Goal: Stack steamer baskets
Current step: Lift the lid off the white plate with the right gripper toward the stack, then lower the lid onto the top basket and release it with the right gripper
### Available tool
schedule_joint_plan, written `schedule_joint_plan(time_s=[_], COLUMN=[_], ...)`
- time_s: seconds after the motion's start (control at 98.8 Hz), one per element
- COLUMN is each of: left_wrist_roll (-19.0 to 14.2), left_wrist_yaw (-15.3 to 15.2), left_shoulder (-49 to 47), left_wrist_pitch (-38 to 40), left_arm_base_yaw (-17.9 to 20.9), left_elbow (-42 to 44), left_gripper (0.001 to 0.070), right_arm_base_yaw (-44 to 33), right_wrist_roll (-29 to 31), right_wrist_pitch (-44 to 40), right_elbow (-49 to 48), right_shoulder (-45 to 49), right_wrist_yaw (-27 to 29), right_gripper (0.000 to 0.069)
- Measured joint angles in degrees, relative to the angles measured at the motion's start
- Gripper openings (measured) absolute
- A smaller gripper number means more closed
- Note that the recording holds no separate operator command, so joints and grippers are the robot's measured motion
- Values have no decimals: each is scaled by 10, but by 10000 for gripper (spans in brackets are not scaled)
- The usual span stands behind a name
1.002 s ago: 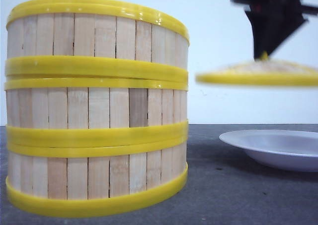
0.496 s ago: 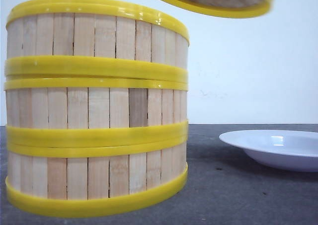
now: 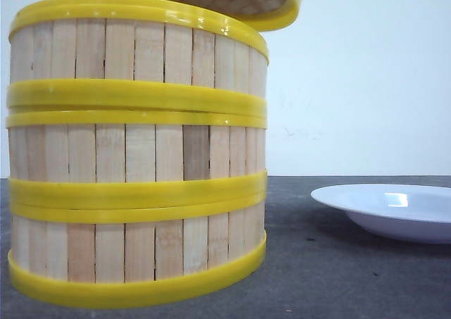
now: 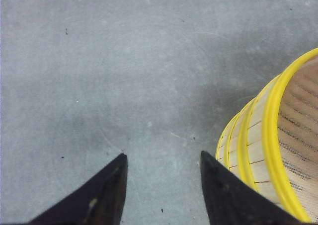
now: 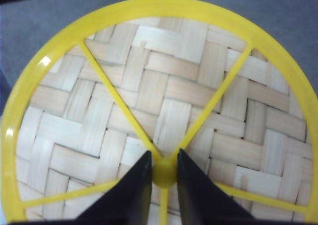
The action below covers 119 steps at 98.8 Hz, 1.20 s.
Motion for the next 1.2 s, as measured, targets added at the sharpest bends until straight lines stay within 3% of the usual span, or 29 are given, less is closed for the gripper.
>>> schedule_joint_plan(time_s=[1.205], left_wrist_roll=[0], left_wrist_yaw=[0], left_shoulder=[0], left_wrist_pitch=[0], left_arm_base_yaw=[0], left_elbow=[0], left_gripper=[274], right_arm_base_yaw=[30], right_wrist_roll=[-20], right_wrist_pitch=[12], right_elbow=[1], right_shoulder=[78], right_wrist_yaw=[3], right_gripper=[57])
